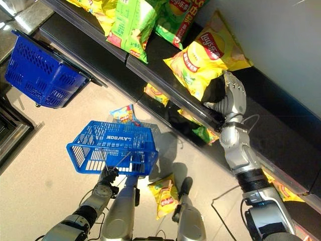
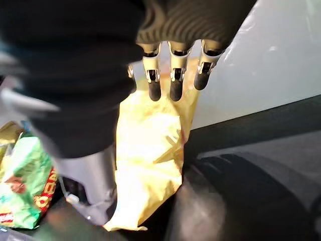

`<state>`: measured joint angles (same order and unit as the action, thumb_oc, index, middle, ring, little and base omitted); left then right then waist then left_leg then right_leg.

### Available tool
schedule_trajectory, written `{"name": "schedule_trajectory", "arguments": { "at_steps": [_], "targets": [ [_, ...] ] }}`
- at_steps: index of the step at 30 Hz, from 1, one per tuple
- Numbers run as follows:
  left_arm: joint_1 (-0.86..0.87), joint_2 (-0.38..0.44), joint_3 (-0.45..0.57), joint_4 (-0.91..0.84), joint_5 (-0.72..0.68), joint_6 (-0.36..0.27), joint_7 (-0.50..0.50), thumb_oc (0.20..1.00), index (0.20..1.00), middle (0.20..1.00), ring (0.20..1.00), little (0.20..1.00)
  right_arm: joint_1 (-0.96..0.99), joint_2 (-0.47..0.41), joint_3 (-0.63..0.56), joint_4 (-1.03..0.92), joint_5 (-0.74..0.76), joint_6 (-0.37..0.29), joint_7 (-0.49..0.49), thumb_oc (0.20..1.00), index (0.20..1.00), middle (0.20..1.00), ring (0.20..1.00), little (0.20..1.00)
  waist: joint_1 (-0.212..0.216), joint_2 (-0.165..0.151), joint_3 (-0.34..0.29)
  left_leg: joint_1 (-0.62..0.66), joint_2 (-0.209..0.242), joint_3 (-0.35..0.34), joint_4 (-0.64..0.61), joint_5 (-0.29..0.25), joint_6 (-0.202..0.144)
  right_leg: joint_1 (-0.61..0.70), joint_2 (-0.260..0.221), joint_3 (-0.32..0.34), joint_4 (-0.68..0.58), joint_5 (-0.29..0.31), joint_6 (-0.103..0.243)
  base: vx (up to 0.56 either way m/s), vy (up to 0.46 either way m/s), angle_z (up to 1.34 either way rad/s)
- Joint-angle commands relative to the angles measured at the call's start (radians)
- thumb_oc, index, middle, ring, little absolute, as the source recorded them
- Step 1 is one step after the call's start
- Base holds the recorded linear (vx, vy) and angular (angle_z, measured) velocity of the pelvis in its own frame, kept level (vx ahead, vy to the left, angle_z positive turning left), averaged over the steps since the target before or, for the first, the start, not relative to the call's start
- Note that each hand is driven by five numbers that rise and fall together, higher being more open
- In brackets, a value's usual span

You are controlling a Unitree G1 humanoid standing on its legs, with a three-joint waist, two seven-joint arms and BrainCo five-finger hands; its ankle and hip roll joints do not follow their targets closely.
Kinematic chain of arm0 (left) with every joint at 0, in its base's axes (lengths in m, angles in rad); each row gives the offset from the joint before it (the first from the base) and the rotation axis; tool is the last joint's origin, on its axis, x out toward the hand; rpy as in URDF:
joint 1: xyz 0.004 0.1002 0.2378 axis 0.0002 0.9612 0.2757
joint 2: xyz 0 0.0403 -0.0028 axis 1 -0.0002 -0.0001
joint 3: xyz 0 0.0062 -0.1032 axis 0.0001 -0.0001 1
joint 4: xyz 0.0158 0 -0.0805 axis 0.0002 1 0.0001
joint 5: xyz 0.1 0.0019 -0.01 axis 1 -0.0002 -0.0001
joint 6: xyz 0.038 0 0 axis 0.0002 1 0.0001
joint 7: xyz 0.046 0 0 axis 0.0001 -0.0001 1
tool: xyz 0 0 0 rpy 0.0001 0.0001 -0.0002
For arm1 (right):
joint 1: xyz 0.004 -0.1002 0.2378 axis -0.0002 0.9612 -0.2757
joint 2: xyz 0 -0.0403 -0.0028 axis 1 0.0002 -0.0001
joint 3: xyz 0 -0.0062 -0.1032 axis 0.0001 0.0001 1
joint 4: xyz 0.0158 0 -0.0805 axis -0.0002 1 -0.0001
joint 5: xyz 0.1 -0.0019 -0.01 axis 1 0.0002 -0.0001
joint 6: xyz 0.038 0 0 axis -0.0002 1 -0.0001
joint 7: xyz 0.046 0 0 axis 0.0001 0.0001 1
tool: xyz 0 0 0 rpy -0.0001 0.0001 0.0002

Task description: Pick up the snacks into the basket

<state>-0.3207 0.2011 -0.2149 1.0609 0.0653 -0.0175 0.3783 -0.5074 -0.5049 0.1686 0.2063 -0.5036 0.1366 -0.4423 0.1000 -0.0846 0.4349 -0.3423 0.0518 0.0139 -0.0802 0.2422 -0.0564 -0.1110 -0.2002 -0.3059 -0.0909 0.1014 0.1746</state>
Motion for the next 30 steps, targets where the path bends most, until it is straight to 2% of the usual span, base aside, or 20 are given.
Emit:
{"name": "schedule_trajectory", "arguments": {
  "at_steps": [1,8,16,24,30],
  "targets": [
    [0.066,-0.043,-0.052,0.082,0.048,0.05,0.024,0.2,0.2,0.2,0.2,0.2,-0.054,-0.053,-0.052,-0.079,-0.075,-0.01,-0.082,1.0,1.0,1.0,1.0,1.0,0.003,0.023,-0.015,0.07,-0.073,0.023,-0.005,-0.137,0.03,-0.131,-0.015,0.067,0.068,0.072,0.011,0.0,0.0,0.0],
    [0.066,-0.026,-0.07,0.08,0.067,0.043,0.026,0.2,0.2,0.2,0.2,0.2,-0.163,-0.127,-0.013,0.0,-0.172,0.03,-0.124,1.0,1.0,1.0,1.0,1.0,0.016,0.025,-0.019,0.069,-0.075,0.02,-0.005,-0.138,0.029,-0.132,-0.016,0.065,0.067,0.075,0.012,0.0,0.0,0.0],
    [0.067,-0.005,-0.071,0.079,0.057,0.045,0.026,0.2,0.2,0.2,0.2,0.2,-0.353,-0.207,0.066,0.128,-0.164,0.067,-0.105,1.0,1.0,1.0,1.0,1.0,0.03,0.015,-0.019,0.069,-0.077,0.02,-0.005,-0.138,0.028,-0.132,-0.017,0.065,0.067,0.077,0.013,0.0,0.0,0.0],
    [0.066,0.026,-0.075,0.093,0.035,0.041,0.019,0.2,0.2,0.2,0.2,0.2,-0.549,-0.3,0.252,0.349,-0.173,0.082,-0.023,1.0,1.0,1.0,1.0,1.0,0.057,-0.008,-0.005,0.065,-0.073,0.016,-0.002,-0.137,0.02,-0.128,-0.016,0.055,0.079,0.069,0.011,0.0,-0.001,0.0],
    [0.047,0.034,-0.092,0.096,0.015,0.037,0.016,0.2,0.2,0.2,0.2,0.2,-0.663,-0.313,0.374,0.51,-0.124,0.063,0.022,1.0,1.0,1.0,1.0,1.0,0.065,-0.019,0.017,0.051,-0.07,0.009,-0.001,-0.121,0.018,-0.134,-0.017,0.047,0.087,0.071,0.009,0.01,0.002,0.01]
  ]
}}
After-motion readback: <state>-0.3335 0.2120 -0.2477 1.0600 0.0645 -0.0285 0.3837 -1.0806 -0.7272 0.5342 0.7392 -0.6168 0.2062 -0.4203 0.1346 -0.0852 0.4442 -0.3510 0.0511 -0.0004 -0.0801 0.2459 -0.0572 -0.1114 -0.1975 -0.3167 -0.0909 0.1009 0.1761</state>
